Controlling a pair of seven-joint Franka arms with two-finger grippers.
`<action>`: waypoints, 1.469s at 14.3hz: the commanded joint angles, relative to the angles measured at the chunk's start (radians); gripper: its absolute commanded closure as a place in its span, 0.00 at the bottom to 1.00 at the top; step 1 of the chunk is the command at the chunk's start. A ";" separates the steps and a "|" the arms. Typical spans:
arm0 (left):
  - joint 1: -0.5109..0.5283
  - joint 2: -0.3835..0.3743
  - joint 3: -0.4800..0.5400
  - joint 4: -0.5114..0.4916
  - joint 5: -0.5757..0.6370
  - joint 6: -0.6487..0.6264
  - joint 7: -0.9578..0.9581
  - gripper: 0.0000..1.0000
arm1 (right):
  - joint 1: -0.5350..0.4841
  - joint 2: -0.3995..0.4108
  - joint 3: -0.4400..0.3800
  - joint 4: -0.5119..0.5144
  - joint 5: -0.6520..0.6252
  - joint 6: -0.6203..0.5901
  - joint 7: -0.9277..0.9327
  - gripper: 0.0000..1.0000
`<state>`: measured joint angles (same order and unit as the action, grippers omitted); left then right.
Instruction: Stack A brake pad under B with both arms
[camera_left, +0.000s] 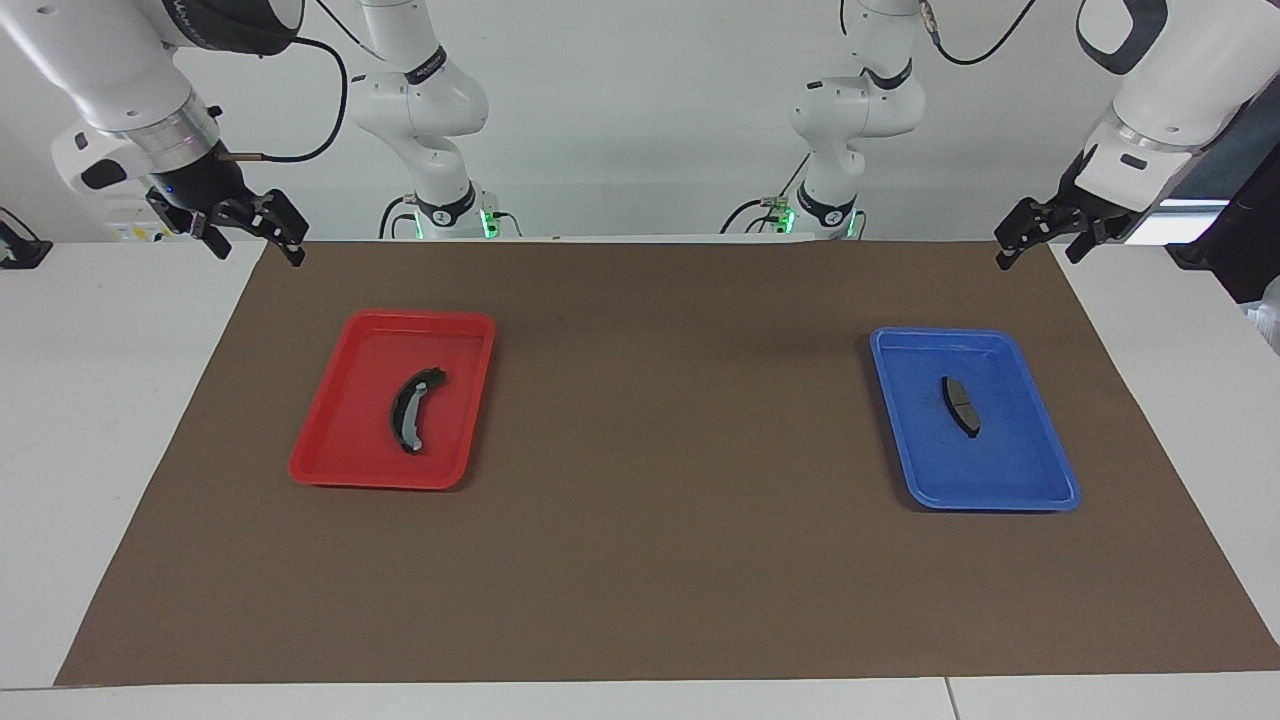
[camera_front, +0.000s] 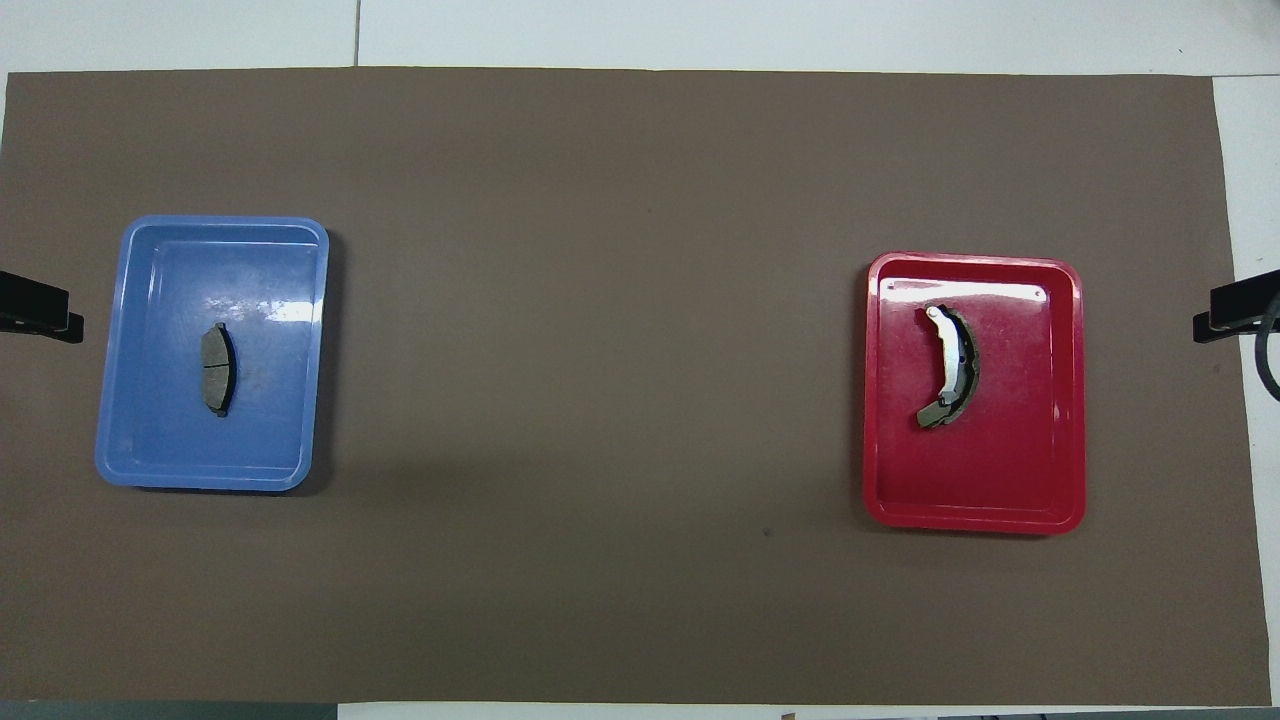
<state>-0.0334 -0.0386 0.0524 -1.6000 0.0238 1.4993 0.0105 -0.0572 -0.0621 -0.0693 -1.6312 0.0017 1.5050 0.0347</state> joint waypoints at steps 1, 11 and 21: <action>-0.005 -0.010 0.001 -0.014 0.008 -0.002 -0.012 0.00 | 0.000 -0.005 0.000 -0.005 0.003 0.014 -0.024 0.00; 0.017 -0.015 0.003 -0.346 0.008 0.466 0.006 0.05 | 0.054 -0.039 0.016 -0.186 0.015 0.214 -0.010 0.00; 0.078 0.203 0.003 -0.580 0.008 0.879 0.065 0.14 | 0.111 0.113 0.017 -0.562 0.021 0.781 0.008 0.00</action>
<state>0.0359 0.1491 0.0583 -2.1343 0.0240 2.3021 0.0605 0.0354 0.0271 -0.0560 -2.1367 0.0113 2.1863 0.0375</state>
